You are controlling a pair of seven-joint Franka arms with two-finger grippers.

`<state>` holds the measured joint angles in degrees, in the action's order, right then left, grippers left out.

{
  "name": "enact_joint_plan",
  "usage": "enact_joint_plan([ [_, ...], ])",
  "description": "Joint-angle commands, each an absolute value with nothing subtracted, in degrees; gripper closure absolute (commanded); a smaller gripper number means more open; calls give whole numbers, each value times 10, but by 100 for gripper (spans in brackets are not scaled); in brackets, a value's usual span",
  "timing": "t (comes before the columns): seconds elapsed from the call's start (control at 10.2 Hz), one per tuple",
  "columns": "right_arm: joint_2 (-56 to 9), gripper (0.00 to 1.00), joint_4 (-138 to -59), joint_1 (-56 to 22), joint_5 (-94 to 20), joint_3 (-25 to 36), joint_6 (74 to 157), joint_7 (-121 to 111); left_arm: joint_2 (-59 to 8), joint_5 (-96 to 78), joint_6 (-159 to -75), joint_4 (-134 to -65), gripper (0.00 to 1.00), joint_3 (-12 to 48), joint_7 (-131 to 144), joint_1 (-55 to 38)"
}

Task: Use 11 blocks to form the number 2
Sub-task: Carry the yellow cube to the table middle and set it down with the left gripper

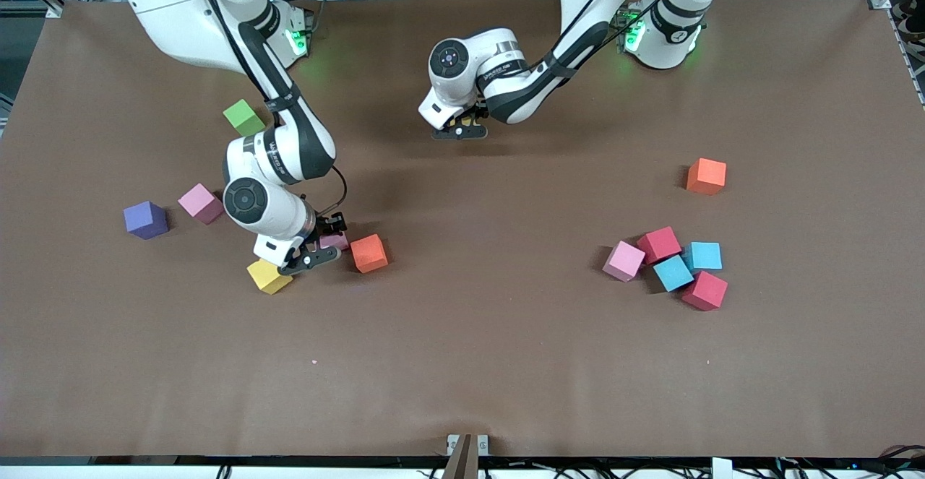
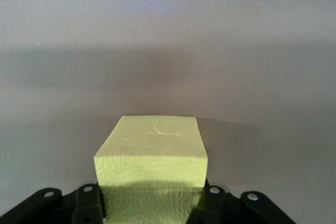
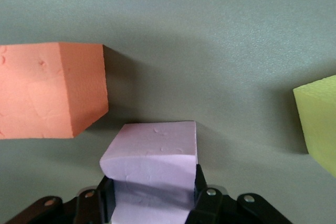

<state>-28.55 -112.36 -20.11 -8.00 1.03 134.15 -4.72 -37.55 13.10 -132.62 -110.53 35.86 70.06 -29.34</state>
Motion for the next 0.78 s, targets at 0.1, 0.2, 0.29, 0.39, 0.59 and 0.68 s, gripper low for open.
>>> enact_joint_plan([
  [0.1,-254,80,-1129,-188,-89,12,1325,-57,-364,167,-1352,-1124,55,363,717,-285],
  [0.2,-249,80,-1125,-181,-89,12,1318,-57,-361,181,-1351,-1123,1,363,712,-284],
  [0.29,-246,80,-1117,-176,-89,12,1305,-61,-357,183,-1350,-1120,0,364,718,-282],
  [0.39,-244,80,-1108,-176,-89,12,1289,-69,-339,182,-1347,-1120,0,369,719,-271],
  [0.59,-242,80,-1106,-176,-89,12,1278,-76,-268,171,-1301,-1123,0,416,757,-223],
  [0.68,-234,80,-1107,-176,-89,12,1267,-103,-226,143,-1259,-1122,0,446,820,-192],
])
